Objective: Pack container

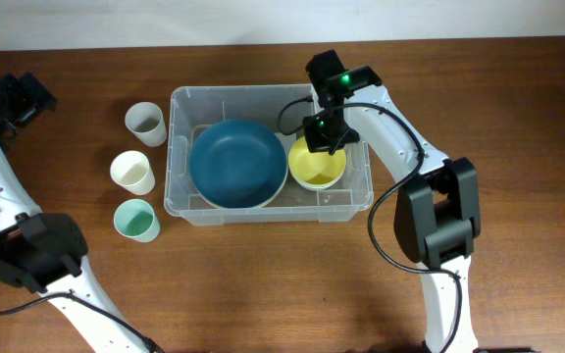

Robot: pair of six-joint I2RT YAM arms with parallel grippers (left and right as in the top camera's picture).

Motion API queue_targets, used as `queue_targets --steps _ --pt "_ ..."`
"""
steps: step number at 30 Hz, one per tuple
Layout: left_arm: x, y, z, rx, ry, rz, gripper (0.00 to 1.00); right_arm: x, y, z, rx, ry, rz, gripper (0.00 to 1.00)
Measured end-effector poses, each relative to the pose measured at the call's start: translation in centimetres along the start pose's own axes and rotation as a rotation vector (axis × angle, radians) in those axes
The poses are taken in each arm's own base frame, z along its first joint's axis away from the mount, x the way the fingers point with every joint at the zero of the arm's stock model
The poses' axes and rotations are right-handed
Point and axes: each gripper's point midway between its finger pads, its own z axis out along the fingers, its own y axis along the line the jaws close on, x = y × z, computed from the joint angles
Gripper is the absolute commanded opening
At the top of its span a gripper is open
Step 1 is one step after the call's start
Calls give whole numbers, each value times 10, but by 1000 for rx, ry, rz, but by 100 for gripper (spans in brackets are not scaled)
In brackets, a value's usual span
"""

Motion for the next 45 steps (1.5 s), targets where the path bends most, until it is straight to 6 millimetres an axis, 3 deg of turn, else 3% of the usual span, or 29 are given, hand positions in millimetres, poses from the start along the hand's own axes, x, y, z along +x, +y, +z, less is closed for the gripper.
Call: queue_targets --steps 33,45 --pt "0 0 0 0 0 0 99 -57 12 -7 -45 -235 -19 4" --pt "0 0 0 0 0 0 99 -53 9 -8 -27 -218 -16 4"
